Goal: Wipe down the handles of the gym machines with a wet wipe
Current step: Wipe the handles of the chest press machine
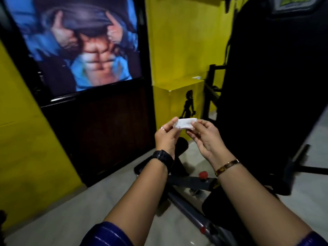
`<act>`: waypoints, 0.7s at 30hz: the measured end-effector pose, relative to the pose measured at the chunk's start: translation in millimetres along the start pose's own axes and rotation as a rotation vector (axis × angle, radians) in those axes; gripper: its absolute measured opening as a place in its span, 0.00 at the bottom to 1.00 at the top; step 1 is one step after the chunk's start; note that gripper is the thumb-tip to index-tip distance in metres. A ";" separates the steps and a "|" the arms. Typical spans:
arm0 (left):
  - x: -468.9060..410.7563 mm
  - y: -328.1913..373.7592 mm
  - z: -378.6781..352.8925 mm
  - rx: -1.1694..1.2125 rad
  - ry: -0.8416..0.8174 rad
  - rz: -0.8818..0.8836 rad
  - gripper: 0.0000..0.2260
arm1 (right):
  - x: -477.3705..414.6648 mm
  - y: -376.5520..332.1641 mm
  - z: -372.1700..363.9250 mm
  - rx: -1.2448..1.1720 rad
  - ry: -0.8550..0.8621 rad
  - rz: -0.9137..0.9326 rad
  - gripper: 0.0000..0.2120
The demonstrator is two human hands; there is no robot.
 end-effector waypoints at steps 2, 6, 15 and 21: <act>2.1 19.4 32.7 0.017 0.085 -0.041 0.14 | 1.3 23.8 -34.9 -0.016 -0.068 -0.048 0.05; 8.1 65.6 97.2 0.075 0.241 -0.143 0.09 | 6.6 73.6 -105.4 -0.038 -0.198 -0.135 0.09; 30.6 174.7 233.7 0.120 0.519 -0.362 0.11 | 41.7 165.0 -257.4 -0.021 -0.435 -0.331 0.08; 55.9 229.3 315.5 0.181 0.637 -0.453 0.13 | 75.7 223.0 -345.0 -0.010 -0.570 -0.440 0.09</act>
Point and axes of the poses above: each hand's wrist, its own x-axis away from the middle knuckle, its own z-axis out of the back of the hand, y = z × x, the point moved 6 cm from there along -x, towards the middle knuckle, and after that the axes turned 3 degrees about -y, right-handed, at the moved point
